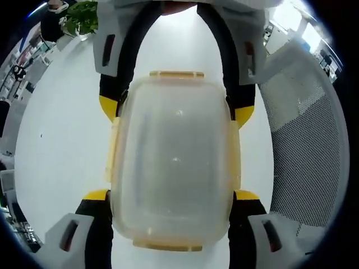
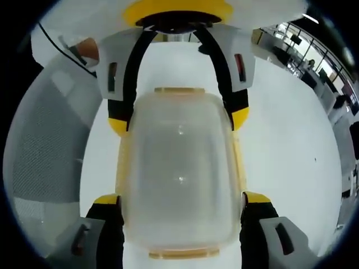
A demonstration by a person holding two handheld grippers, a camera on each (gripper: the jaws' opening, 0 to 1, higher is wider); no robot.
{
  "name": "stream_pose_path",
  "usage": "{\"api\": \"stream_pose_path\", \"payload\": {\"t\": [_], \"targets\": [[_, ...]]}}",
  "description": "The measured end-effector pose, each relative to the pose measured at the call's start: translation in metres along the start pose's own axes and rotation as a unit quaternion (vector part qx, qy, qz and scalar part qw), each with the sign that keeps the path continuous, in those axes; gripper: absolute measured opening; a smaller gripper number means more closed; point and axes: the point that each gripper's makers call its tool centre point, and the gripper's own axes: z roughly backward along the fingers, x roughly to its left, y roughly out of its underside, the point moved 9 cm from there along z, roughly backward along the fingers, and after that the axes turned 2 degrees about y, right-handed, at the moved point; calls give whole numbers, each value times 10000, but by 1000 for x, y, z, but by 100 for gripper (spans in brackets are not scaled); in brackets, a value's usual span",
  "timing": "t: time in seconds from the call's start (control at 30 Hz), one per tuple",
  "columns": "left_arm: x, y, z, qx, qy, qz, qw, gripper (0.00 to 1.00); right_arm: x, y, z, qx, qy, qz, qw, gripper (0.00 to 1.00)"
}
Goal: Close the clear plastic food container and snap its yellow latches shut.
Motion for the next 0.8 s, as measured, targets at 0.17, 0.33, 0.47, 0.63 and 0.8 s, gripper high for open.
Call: {"api": "stream_pose_path", "payload": {"t": [0.17, 0.33, 0.47, 0.63, 0.8], "targets": [[1, 15, 5, 25, 6, -17, 10000, 86, 1, -15, -7, -23, 14, -19, 10000, 87], [2, 26, 9, -69, -6, 5, 10000, 86, 1, -23, -11, -40, 22, -10, 10000, 87], [3, 31, 10, -119, 2, 10, 9999, 86, 1, -29, -13, -24, 32, -24, 10000, 87], [5, 37, 11, -104, 22, -18, 9999, 86, 0, -35, -16, 19, 43, -67, 10000, 87], [5, 41, 12, -188, 15, -3, 9998, 87, 0, -37, -18, 12, 38, -71, 10000, 87]]}}
